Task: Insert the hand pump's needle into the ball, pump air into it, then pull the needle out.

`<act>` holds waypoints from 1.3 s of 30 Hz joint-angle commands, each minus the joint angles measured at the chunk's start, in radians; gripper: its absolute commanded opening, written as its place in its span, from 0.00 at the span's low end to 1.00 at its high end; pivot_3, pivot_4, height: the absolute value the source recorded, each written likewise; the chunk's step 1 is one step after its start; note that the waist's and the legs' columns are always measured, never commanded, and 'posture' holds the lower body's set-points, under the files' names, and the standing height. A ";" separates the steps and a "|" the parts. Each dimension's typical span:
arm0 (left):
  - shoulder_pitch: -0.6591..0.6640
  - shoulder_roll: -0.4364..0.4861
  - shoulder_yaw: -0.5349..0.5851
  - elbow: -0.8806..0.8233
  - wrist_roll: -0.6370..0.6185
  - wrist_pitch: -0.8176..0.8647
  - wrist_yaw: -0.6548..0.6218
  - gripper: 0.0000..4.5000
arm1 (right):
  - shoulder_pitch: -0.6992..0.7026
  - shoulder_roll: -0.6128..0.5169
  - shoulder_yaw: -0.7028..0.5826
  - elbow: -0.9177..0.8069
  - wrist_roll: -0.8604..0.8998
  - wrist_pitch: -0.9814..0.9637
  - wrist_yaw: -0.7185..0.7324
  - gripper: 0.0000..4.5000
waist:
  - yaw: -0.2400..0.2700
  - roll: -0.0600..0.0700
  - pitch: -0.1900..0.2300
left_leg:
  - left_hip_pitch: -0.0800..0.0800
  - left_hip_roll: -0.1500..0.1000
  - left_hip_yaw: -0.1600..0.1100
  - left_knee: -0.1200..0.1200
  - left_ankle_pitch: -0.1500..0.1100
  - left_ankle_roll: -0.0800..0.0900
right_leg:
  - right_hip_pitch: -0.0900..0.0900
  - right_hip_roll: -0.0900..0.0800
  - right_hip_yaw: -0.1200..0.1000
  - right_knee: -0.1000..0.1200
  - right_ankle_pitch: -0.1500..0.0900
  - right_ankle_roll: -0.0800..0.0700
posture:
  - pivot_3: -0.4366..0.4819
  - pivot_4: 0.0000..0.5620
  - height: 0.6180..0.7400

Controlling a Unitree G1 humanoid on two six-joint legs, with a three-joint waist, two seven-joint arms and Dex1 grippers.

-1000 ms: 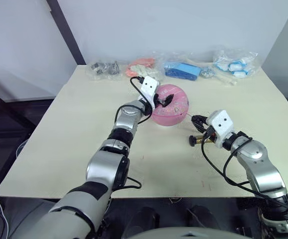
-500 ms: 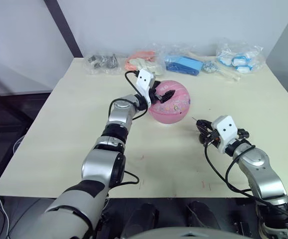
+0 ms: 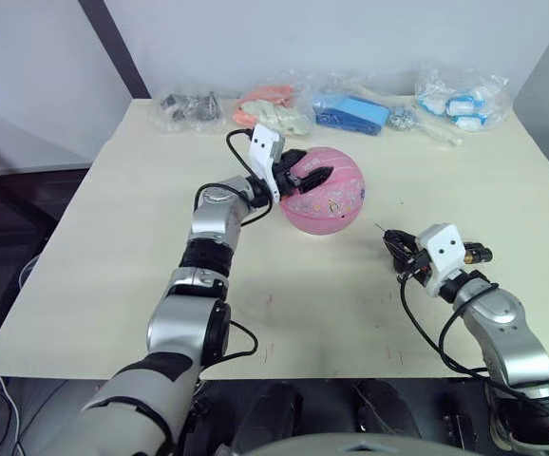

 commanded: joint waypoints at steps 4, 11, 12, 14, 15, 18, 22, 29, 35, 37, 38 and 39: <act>0.000 0.040 -0.007 -0.148 -0.049 0.024 -0.102 1.00 | 0.025 -0.024 -0.049 -0.008 0.025 -0.040 0.013 0.08 | 0.000 0.001 0.007 | -0.008 -0.001 0.000 0.009 0.000 0.000 | -0.004 0.000 -0.001 0.000 0.002 -0.004 | 0.48 0.27 1.00; -0.009 0.117 -0.021 -0.241 -0.085 0.038 -0.232 1.00 | 0.026 -0.037 -0.059 0.014 0.034 -0.056 0.021 0.08 | -0.001 0.000 0.012 | -0.008 0.000 0.000 0.013 0.000 0.000 | -0.004 0.001 -0.001 0.004 0.004 -0.006 | 0.48 0.27 1.00; -0.003 0.134 -0.023 -0.260 -0.093 0.046 -0.257 1.00 | 0.028 -0.038 -0.063 0.016 0.037 -0.058 0.022 0.08 | -0.002 0.001 0.012 | -0.008 0.000 0.000 0.013 0.000 0.000 | -0.004 0.002 -0.001 0.004 0.004 -0.007 | 0.48 0.27 1.00; 0.025 0.190 -0.035 -0.324 -0.112 0.058 -0.336 1.00 | 0.034 -0.041 -0.076 0.018 0.046 -0.063 0.023 0.08 | -0.004 0.001 0.012 | -0.008 0.000 0.000 0.013 0.000 0.000 | -0.004 0.002 -0.001 0.004 0.004 -0.007 | 0.48 0.27 1.00; 0.048 0.231 -0.039 -0.368 -0.126 0.072 -0.387 1.00 | 0.039 -0.042 -0.086 0.018 0.054 -0.068 0.025 0.08 | -0.009 0.001 0.012 | -0.008 0.000 0.000 0.013 0.000 0.000 | -0.004 0.002 -0.001 0.004 0.004 -0.007 | 0.48 0.27 1.00; 0.101 0.315 -0.046 -0.455 -0.158 0.105 -0.480 1.00 | 0.047 -0.044 -0.103 0.022 0.067 -0.079 0.025 0.08 | -0.023 0.001 0.012 | -0.008 0.000 0.001 0.013 0.000 0.000 | -0.004 0.001 0.000 0.004 0.004 -0.007 | 0.48 0.27 1.00; 0.200 0.432 -0.022 -0.576 -0.230 0.170 -0.589 1.00 | 0.063 -0.067 -0.130 0.044 0.074 -0.102 0.038 0.08 | -0.025 0.002 0.013 | -0.008 0.000 0.001 0.013 0.000 0.000 | -0.004 0.001 0.000 0.004 0.005 -0.007 | 0.48 0.27 1.00; 0.342 0.512 0.002 -0.706 -0.315 0.191 -0.643 1.00 | 0.051 -0.109 -0.141 0.128 0.045 -0.179 0.056 0.08 | -0.022 0.002 0.013 | -0.006 0.001 0.002 0.014 0.000 0.000 | -0.003 0.002 0.001 0.004 0.006 -0.010 | 0.48 0.27 1.00; 0.424 0.548 0.013 -0.730 -0.327 0.137 -0.658 1.00 | 0.023 -0.129 -0.131 0.178 0.014 -0.235 0.052 0.08 | -0.022 0.003 0.014 | -0.005 0.001 0.004 0.014 0.000 0.000 | -0.003 0.003 0.002 0.004 0.008 -0.012 | 0.48 0.27 1.00; 0.436 0.553 0.019 -0.731 -0.336 0.133 -0.655 1.00 | 0.017 -0.132 -0.127 0.186 0.010 -0.242 0.057 0.08 | -0.023 0.003 0.014 | -0.005 0.002 0.004 0.014 0.000 0.000 | -0.003 0.003 0.002 0.004 0.008 -0.013 | 0.48 0.27 1.00; 0.445 0.557 0.022 -0.730 -0.337 0.127 -0.657 1.00 | 0.014 -0.130 -0.128 0.186 0.013 -0.240 0.056 0.08 | -0.023 0.003 0.014 | -0.005 0.002 0.005 0.014 0.000 0.000 | -0.003 0.003 0.002 0.004 0.008 -0.013 | 0.48 0.27 1.00; 0.451 0.557 0.027 -0.727 -0.341 0.126 -0.652 1.00 | 0.011 -0.128 -0.129 0.185 0.017 -0.237 0.057 0.08 | -0.023 0.003 0.014 | -0.005 0.002 0.004 0.014 0.000 0.000 | -0.003 0.003 0.002 0.004 0.008 -0.013 | 0.48 0.27 1.00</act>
